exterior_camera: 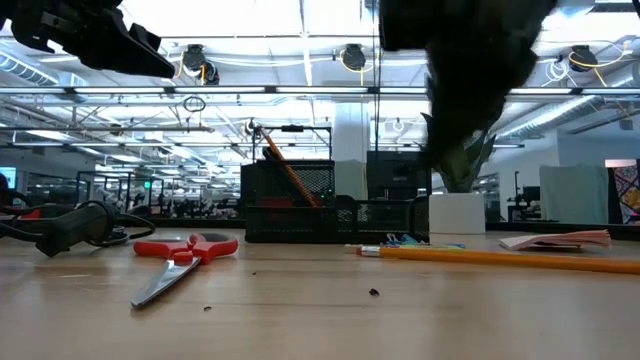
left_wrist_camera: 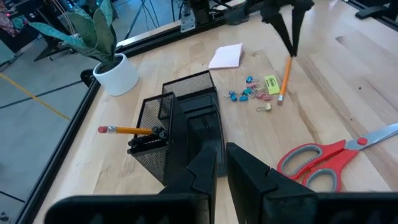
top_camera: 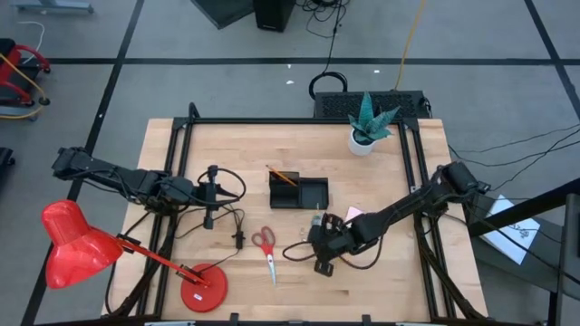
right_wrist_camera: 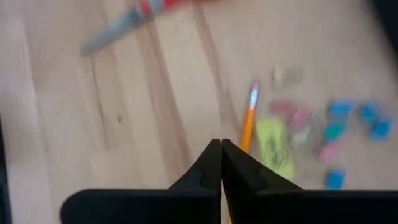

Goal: Pick and place office supplies into organizer
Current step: Put the orange pencil into the black desk organizer

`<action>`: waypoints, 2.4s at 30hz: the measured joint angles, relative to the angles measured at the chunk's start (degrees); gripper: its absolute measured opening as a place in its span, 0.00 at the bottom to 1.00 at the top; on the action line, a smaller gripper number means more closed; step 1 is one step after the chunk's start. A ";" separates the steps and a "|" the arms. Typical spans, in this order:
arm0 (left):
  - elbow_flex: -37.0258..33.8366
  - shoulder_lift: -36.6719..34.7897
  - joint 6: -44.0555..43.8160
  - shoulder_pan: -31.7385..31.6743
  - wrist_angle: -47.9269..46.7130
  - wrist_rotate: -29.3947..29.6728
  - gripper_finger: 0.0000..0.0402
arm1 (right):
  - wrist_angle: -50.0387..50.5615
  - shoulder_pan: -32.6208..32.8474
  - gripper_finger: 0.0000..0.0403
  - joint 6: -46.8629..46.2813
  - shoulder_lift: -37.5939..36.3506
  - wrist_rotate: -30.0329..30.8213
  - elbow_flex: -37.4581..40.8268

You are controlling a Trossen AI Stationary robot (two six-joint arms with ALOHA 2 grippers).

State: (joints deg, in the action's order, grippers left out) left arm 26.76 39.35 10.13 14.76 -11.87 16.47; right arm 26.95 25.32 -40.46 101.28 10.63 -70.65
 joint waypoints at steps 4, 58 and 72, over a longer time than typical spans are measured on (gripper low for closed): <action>0.00 0.00 -0.35 0.00 -0.07 0.00 0.11 | -3.35 -0.02 0.00 2.25 -2.55 0.04 0.07; 0.00 0.00 -0.24 0.00 0.08 -0.02 0.11 | 14.31 -3.08 0.33 -10.95 11.73 -18.42 -0.17; 0.00 0.02 -0.32 -0.01 -0.07 -0.04 0.11 | 16.22 1.62 0.03 -9.49 11.63 -20.01 4.07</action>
State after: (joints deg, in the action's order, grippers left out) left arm 26.76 39.38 9.80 14.74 -11.94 16.43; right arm 43.18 26.94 -49.95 112.91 -9.38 -66.58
